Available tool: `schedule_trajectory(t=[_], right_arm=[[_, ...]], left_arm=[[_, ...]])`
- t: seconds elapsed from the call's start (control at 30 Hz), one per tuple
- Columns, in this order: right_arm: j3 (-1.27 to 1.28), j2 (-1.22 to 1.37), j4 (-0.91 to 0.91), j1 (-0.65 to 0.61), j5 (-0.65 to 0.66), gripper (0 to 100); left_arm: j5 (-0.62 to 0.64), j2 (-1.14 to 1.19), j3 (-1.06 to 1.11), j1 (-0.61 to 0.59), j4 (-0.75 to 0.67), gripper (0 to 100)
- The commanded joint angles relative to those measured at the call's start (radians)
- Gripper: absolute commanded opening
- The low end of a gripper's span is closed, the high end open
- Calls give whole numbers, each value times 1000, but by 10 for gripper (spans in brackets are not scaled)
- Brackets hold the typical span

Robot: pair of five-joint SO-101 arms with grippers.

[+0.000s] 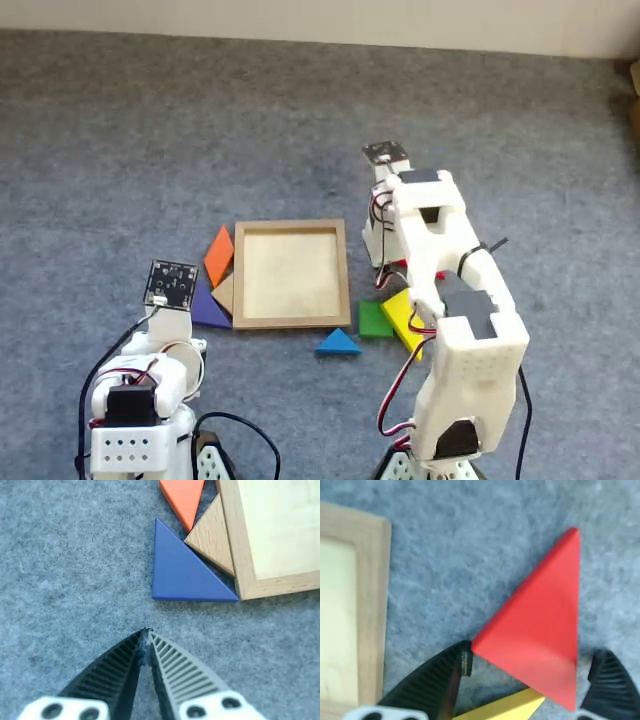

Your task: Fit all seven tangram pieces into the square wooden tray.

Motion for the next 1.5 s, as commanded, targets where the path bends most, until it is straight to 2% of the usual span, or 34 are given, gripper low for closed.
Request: schedule_trajectory(t=[0.0,0.27,0.43,0.7,0.87,1.1,1.23,1.47], right_arm=[[-85,1,-1,-12,-3,358],[-88,-1,8,-18,-40,357],[-145,2,41,-15,-109,357],[-194,10,58,-13,-109,357],[-191,12,28,-13,-109,305],[-199,73,35,8,-109,303],[-223,127,124,8,-109,303],[-266,128,151,8,-104,303]], left_arm=[[5,-51,19,18,6,5],[5,-51,19,18,6,5],[5,-51,19,18,6,5],[5,-51,19,18,6,5],[5,-51,19,18,6,5],[5,-51,19,18,6,5],[5,-51,19,18,6,5],[5,-51,19,18,6,5]])
